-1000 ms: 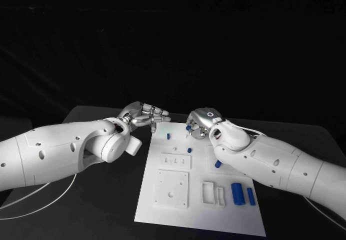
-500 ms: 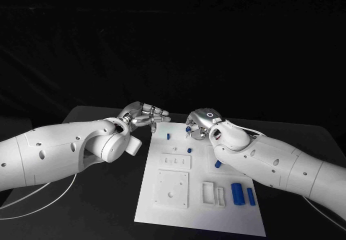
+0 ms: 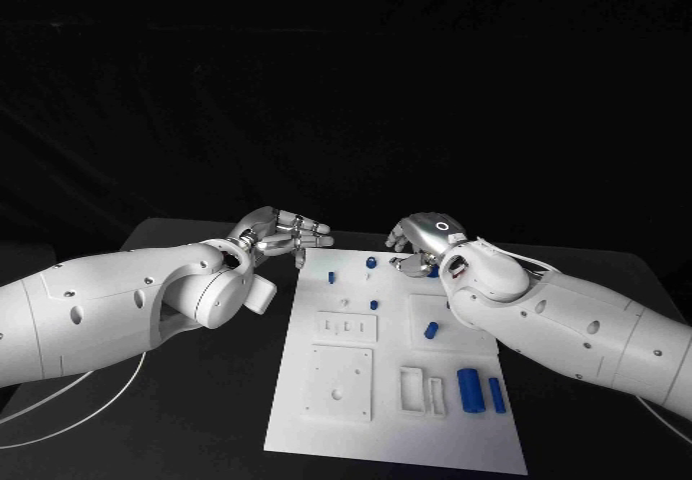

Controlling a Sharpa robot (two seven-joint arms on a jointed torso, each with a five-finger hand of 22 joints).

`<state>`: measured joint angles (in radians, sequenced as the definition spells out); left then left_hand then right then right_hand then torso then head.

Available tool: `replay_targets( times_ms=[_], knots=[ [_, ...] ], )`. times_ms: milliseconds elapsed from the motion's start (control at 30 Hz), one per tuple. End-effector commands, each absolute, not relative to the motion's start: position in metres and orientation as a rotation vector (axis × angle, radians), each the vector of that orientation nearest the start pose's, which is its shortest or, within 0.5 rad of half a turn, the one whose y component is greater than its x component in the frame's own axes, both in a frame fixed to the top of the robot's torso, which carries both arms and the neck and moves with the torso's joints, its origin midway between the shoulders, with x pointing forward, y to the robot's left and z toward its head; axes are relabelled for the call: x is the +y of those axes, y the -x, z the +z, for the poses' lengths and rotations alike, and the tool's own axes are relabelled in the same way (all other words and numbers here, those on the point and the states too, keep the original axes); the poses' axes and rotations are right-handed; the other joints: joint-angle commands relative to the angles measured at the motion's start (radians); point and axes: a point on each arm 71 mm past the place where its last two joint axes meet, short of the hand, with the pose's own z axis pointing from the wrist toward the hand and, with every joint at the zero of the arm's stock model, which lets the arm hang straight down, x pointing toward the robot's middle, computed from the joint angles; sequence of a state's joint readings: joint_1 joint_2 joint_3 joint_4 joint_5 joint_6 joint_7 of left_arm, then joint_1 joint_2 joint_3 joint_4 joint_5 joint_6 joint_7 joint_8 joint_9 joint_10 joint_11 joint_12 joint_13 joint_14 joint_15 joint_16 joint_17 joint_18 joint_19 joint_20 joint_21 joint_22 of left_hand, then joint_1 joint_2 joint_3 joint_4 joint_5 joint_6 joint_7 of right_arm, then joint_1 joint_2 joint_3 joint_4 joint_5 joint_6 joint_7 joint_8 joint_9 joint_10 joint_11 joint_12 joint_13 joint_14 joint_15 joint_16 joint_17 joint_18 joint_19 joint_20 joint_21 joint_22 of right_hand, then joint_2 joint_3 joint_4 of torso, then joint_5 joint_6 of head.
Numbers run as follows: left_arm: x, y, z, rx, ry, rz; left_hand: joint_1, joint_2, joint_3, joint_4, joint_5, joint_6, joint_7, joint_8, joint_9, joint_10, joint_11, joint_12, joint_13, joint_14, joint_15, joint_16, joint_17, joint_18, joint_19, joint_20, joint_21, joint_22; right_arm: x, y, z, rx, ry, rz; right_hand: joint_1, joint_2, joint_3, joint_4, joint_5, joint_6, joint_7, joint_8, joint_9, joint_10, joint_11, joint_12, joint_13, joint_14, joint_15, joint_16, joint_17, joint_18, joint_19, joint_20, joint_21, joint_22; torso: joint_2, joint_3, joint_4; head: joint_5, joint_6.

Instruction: Assemble the parts on the task board

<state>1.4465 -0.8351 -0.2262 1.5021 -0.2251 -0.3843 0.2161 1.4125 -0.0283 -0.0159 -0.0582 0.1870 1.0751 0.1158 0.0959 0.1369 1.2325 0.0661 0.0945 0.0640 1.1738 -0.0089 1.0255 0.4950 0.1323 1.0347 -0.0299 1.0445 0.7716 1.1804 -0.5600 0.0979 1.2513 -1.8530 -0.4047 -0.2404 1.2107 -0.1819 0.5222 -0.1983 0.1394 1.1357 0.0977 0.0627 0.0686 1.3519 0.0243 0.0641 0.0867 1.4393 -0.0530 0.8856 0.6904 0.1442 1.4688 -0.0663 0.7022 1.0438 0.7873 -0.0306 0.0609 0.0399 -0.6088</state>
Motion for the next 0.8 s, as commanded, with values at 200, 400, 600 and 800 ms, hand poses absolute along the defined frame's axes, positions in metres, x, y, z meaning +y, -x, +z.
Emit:
replay_targets(
  times_ms=[200, 400, 600, 800],
  knots=[
    [0.224, -0.513, -0.127, 1.520, 0.792, -1.263, 0.000, -0.007, 0.008, -0.005, 0.005, -0.022, -0.003, -0.010, -0.003, 0.007, -0.003, 0.003, -0.001, 0.001, 0.001, 0.006, 0.000, 0.008, 0.000, 0.002, -0.003, 0.004, -0.178, -0.543, -0.134, 1.379, 0.139, 0.474, 0.065, 0.030, -0.232, 0.008, 0.031, -0.034, -0.006, 0.002, 0.002, -0.037, -0.043, 0.370, 0.542, 0.004, -0.038, -0.007, 0.014, -0.043, 0.045, -0.049, 0.019, 0.013, -0.007, 0.0102, -0.0241, 0.002, 0.016],
    [0.227, -0.514, -0.127, 1.517, 0.792, -1.261, -0.002, -0.009, 0.011, -0.004, 0.005, -0.025, -0.001, -0.011, -0.004, 0.005, -0.002, -0.001, -0.001, 0.006, 0.001, 0.010, 0.000, 0.008, 0.000, 0.001, -0.001, 0.007, -0.201, -0.549, -0.133, 1.447, 0.071, 0.468, 0.056, 0.028, -0.281, 0.024, 0.055, -0.081, 0.004, 0.001, 0.008, -0.151, -0.031, 0.817, 0.950, -0.001, -0.029, 0.027, 0.048, -0.023, 0.047, -0.038, 0.089, 0.064, -0.008, 0.0182, -0.0279, 0.006, 0.011],
    [0.228, -0.515, -0.127, 1.518, 0.792, -1.261, -0.002, -0.010, 0.012, -0.004, 0.005, -0.027, 0.000, -0.012, -0.005, 0.002, 0.000, -0.004, -0.001, 0.009, 0.002, 0.012, 0.001, 0.008, 0.001, 0.002, 0.000, 0.009, -0.214, -0.553, -0.138, 1.525, 0.040, 0.457, 0.053, 0.022, -0.306, 0.047, 0.123, -0.110, 0.012, 0.001, 0.008, -0.101, -0.022, 1.010, 1.091, -0.008, -0.020, 0.098, 0.140, -0.020, 0.050, -0.028, 0.202, 0.151, -0.007, 0.0188, -0.0276, 0.002, 0.008],
    [0.228, -0.515, -0.127, 1.520, 0.790, -1.263, -0.003, -0.012, 0.015, -0.002, 0.005, -0.033, 0.002, -0.013, -0.006, 0.000, 0.001, -0.006, -0.001, 0.022, 0.001, 0.024, 0.004, 0.009, 0.001, 0.002, 0.002, 0.013, -0.217, -0.558, -0.144, 1.579, 0.029, 0.453, 0.059, 0.024, -0.310, 0.055, 0.135, -0.122, 0.015, 0.001, 0.007, -0.080, -0.017, 1.083, 1.144, -0.004, -0.015, 0.137, 0.232, -0.018, 0.050, -0.021, 0.246, 0.210, -0.007, 0.0154, -0.0263, -0.003, 0.005]
  ],
)
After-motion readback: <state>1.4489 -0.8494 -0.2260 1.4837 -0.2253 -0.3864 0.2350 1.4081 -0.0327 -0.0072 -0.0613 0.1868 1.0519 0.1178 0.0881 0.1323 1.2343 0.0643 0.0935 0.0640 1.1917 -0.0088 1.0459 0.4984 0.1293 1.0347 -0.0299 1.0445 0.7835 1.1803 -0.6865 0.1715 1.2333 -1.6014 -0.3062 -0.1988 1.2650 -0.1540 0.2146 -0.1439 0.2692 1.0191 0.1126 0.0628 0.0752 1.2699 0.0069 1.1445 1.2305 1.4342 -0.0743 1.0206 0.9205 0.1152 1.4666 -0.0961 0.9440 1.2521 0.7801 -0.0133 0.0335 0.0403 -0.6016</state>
